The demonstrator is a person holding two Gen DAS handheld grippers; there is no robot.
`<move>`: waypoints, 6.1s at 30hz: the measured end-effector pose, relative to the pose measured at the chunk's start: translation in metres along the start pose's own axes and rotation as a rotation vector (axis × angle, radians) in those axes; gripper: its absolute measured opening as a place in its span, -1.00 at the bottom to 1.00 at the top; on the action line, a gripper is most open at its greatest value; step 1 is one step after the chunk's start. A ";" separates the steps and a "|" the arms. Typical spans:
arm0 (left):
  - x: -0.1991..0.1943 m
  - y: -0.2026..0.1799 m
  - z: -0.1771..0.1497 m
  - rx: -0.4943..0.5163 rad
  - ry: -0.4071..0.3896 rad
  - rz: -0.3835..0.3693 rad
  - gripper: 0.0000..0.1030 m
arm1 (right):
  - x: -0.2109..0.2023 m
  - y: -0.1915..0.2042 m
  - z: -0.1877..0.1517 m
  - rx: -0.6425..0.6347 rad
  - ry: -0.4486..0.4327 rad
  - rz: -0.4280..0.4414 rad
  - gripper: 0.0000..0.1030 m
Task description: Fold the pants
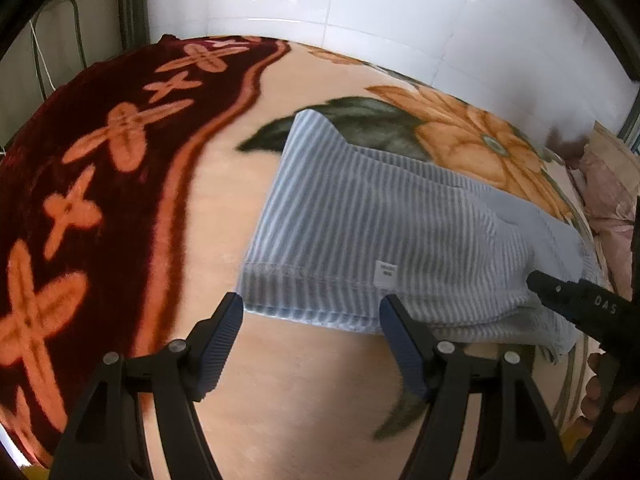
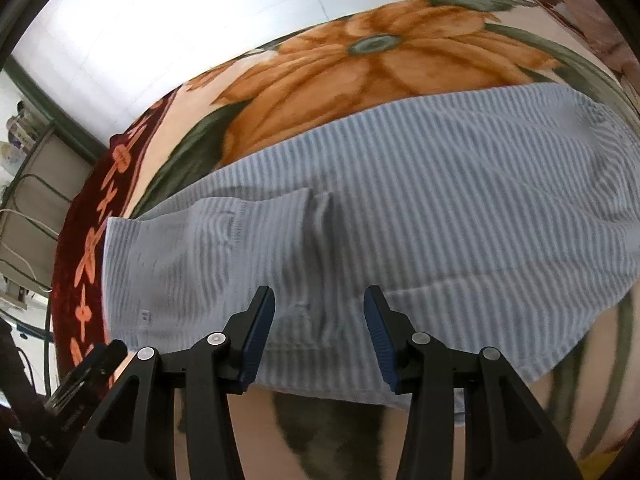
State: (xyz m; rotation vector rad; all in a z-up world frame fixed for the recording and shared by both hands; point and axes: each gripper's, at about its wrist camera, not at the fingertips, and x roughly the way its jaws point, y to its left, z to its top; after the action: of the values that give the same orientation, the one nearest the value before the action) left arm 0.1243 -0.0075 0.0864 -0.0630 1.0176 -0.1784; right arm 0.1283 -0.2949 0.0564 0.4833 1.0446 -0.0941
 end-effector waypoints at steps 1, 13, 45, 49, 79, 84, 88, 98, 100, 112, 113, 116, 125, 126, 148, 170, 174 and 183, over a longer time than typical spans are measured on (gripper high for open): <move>0.002 0.002 0.000 -0.006 0.003 0.001 0.44 | 0.002 0.003 0.000 -0.006 0.001 -0.010 -0.07; 0.009 0.018 -0.002 -0.051 0.022 0.010 0.44 | 0.017 0.031 0.001 -0.068 -0.001 -0.052 0.04; -0.027 -0.001 0.011 -0.027 -0.034 -0.018 0.44 | -0.118 -0.006 0.052 -0.190 -0.232 -0.119 -0.80; -0.027 -0.010 0.013 -0.014 -0.025 -0.038 0.44 | -0.126 -0.037 0.060 -0.161 -0.240 -0.174 -0.80; 0.042 -0.079 0.018 0.044 0.083 -0.126 0.44 | -0.047 -0.170 0.058 -0.066 -0.080 -0.426 -0.23; 0.047 -0.079 0.015 0.033 0.087 -0.143 0.44 | -0.077 -0.162 0.054 -0.037 -0.134 -0.426 -0.12; 0.049 -0.080 0.014 0.030 0.084 -0.147 0.44 | -0.104 -0.152 0.042 -0.033 -0.174 -0.398 0.03; 0.051 -0.090 0.012 0.048 0.062 -0.157 0.37 | -0.104 -0.128 0.005 -0.098 -0.155 -0.340 0.03; 0.051 -0.095 0.012 0.064 0.063 -0.167 0.14 | -0.102 -0.126 0.000 -0.098 -0.153 -0.330 0.03; 0.012 -0.113 0.026 0.079 0.006 -0.235 -0.78 | -0.121 -0.125 -0.012 -0.077 -0.179 -0.250 0.03; 0.004 -0.120 0.029 0.094 -0.009 -0.243 -0.79 | -0.124 -0.127 -0.013 -0.073 -0.184 -0.247 0.03; -0.013 -0.139 0.034 0.138 -0.034 -0.255 -0.80 | -0.130 -0.132 -0.013 -0.064 -0.194 -0.237 0.03; -0.033 -0.211 0.033 0.228 -0.046 -0.327 -0.80 | -0.147 -0.152 -0.014 -0.033 -0.217 -0.219 0.03; -0.032 -0.218 0.031 0.238 -0.042 -0.330 -0.80 | -0.148 -0.155 -0.014 -0.030 -0.218 -0.220 0.03; 0.011 -0.282 -0.002 0.321 0.069 -0.296 -0.34 | -0.116 -0.148 -0.003 -0.044 -0.149 -0.119 0.03; 0.030 -0.193 -0.018 0.231 0.108 -0.162 0.03 | -0.016 -0.078 0.024 -0.043 0.033 0.027 0.03; 0.030 -0.190 -0.017 0.217 0.109 -0.179 0.03 | -0.011 -0.071 0.026 -0.037 0.035 0.057 0.01; 0.018 -0.184 -0.012 0.213 0.088 -0.182 0.03 | -0.028 -0.057 0.040 -0.091 -0.018 0.079 -0.83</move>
State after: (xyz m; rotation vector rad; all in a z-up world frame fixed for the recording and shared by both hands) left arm 0.1015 -0.1909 0.0901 0.0462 1.0750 -0.4579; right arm 0.1291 -0.3669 0.0776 0.4400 1.0062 0.0194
